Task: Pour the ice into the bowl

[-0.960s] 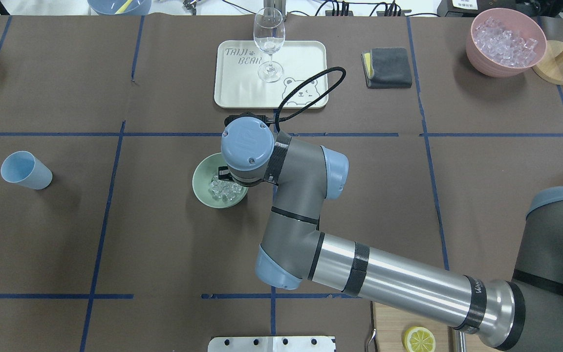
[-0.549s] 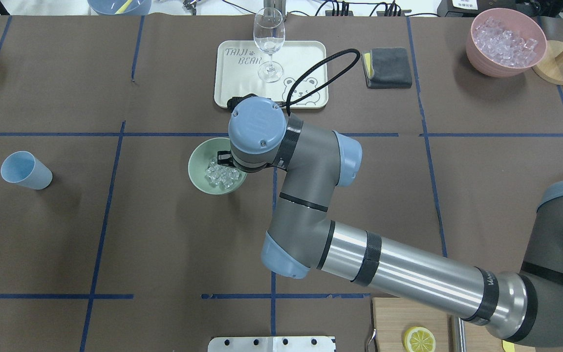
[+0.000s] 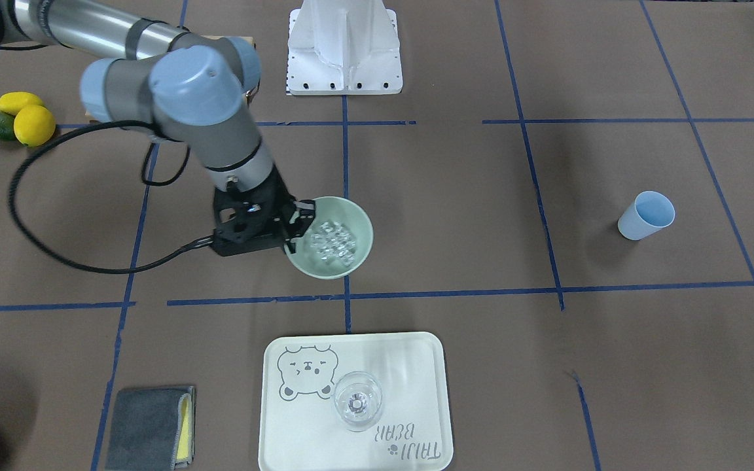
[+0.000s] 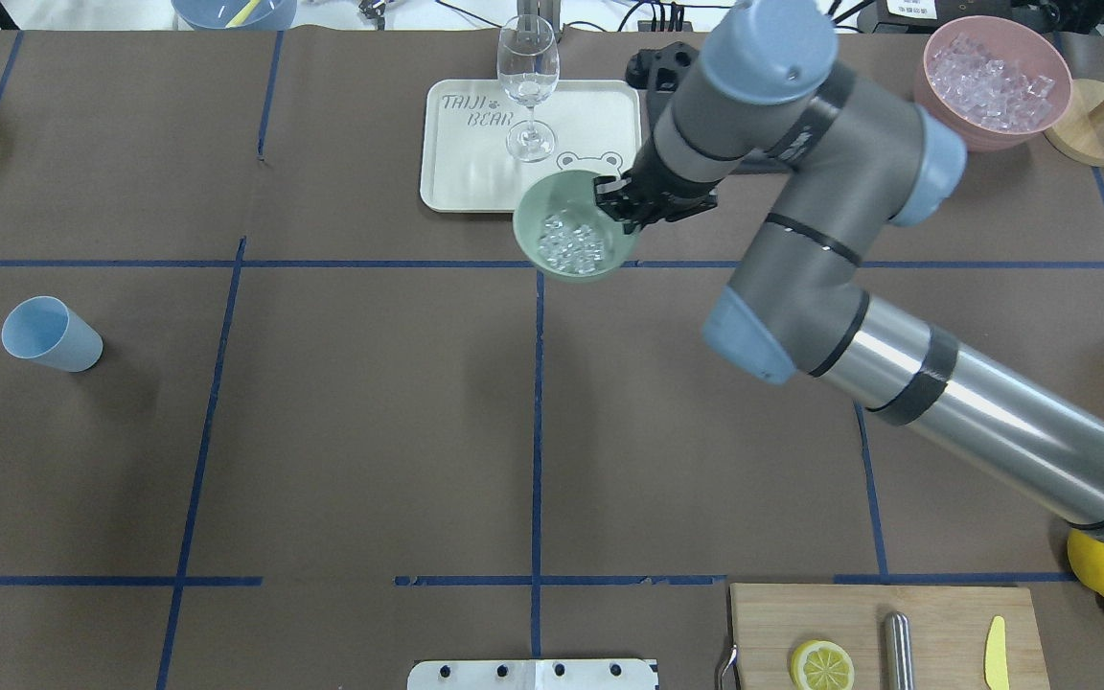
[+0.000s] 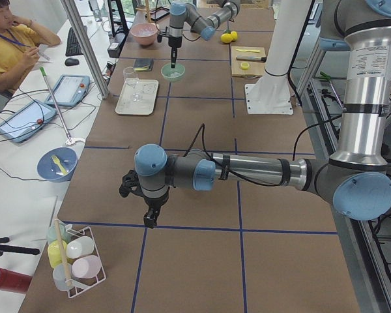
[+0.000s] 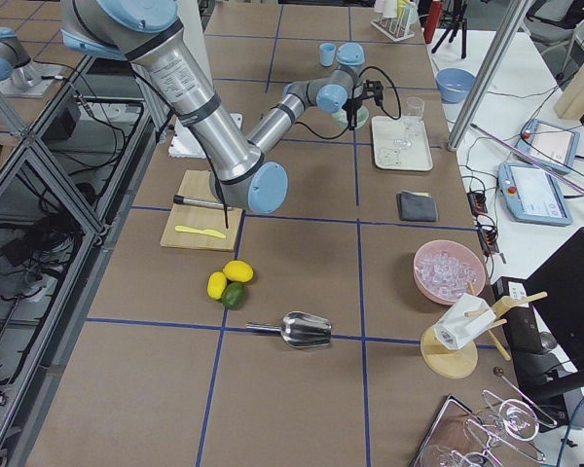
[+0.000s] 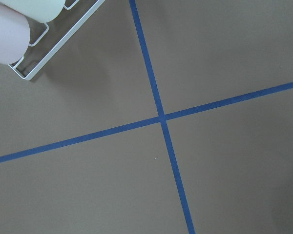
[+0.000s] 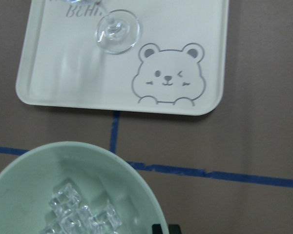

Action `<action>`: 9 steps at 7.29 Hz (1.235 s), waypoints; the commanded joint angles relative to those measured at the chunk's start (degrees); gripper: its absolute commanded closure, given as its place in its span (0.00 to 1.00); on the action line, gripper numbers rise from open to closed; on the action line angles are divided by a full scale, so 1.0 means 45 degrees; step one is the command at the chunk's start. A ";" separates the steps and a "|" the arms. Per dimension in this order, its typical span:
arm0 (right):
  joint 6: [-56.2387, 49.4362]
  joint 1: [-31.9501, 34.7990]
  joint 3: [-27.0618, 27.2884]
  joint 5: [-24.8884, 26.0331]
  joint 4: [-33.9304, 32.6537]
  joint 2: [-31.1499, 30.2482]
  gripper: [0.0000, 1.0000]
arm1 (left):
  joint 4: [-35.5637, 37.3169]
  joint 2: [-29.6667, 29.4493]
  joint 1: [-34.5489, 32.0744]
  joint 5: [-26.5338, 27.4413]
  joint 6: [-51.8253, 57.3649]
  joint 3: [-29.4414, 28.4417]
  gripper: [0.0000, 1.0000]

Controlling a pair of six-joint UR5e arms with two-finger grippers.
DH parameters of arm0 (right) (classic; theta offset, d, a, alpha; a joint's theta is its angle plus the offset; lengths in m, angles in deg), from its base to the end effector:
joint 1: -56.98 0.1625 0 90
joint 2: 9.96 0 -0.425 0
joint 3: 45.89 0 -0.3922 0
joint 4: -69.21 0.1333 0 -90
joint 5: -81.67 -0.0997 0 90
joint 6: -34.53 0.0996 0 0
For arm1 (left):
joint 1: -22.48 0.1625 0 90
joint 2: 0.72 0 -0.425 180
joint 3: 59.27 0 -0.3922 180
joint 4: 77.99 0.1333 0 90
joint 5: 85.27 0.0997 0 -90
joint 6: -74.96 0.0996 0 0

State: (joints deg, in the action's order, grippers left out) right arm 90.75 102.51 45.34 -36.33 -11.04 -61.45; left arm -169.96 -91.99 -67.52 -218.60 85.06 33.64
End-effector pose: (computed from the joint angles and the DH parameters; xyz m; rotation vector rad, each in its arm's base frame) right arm -0.4271 -0.5586 0.2257 0.1872 -0.9416 -0.0219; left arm -0.0650 -0.5075 0.6202 0.1686 0.7450 0.2082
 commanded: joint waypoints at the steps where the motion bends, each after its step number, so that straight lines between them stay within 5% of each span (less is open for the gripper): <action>1: -0.2210 0.1363 0.0934 -0.0710 0.0042 -0.2376 1.00 | -0.0010 0.0046 0.0000 0.0000 0.0000 -0.0023 0.00; 3: -0.2864 0.2028 0.1404 -0.1294 0.1067 -0.4582 1.00 | -0.0049 0.0066 0.0000 0.0000 0.0000 -0.0003 0.00; 5: -0.2380 0.2672 0.1484 -0.2325 0.4287 -0.7141 1.00 | -0.0068 0.0085 0.0000 0.0000 0.0000 -0.0003 0.00; 9: -0.2299 0.2793 0.2267 -0.2410 0.5618 -0.9921 1.00 | -0.0127 0.0046 0.0019 -0.0020 -0.0019 -0.0003 0.00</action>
State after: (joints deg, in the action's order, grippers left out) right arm 80.23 115.04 55.48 -47.17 10.39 -102.82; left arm -170.49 -91.72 -67.47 -218.66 85.05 33.63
